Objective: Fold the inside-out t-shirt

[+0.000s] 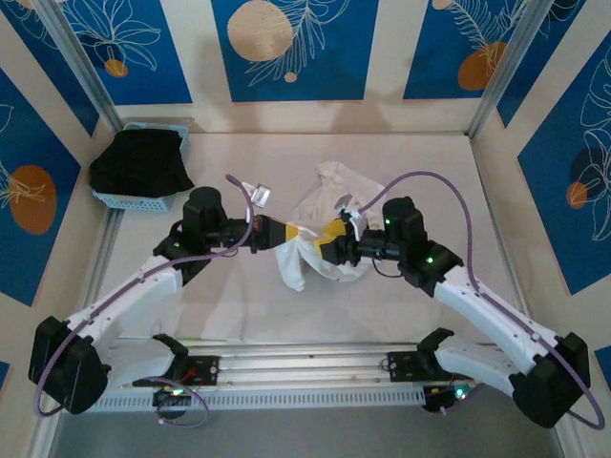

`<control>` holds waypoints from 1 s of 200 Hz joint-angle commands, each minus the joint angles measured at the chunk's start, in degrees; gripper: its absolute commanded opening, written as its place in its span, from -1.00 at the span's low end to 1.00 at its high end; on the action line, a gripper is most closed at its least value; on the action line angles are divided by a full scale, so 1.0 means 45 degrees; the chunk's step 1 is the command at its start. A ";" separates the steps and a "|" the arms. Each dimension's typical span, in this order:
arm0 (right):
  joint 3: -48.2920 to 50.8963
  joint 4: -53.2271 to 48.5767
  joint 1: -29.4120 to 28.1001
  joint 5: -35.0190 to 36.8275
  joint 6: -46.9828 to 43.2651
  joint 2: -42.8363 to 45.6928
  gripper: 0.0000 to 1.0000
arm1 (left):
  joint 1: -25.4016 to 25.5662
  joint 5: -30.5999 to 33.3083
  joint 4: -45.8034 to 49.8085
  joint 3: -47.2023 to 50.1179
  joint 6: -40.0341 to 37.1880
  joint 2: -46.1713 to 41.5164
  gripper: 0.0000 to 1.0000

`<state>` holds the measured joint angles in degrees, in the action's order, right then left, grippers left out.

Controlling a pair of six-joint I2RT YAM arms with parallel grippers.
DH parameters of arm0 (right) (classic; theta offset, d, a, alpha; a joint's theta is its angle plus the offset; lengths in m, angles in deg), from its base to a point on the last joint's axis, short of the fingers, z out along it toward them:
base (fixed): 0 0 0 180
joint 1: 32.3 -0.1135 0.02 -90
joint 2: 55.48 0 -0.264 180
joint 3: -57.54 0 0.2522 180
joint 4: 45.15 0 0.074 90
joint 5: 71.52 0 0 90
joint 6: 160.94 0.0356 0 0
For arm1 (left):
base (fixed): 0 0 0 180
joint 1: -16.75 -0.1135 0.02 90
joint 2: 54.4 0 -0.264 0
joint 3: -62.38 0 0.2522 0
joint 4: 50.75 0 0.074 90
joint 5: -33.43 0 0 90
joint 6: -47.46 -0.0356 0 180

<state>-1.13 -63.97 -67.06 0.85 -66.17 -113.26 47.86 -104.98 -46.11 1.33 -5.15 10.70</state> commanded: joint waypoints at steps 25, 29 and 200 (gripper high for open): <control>-0.1079 0.0590 -0.0290 -0.0162 -0.0483 -0.0776 -0.63 | -0.0137 0.0205 0.0333 0.0045 -0.0552 -0.0169 -1.00; -0.1094 0.0570 -0.0283 -0.0207 -0.0477 -0.0757 -0.72 | -0.0137 0.0324 0.0475 0.0025 -0.0647 -0.0185 -1.00; -0.5228 -0.3591 -0.0843 -0.3092 0.1544 -0.3712 -1.00 | 0.0089 0.5729 0.3629 0.0500 -0.5011 -0.3183 0.34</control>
<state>-21.80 -77.94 -71.63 -5.44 -58.91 -130.68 47.79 -76.52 -27.58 4.76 -22.81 -4.88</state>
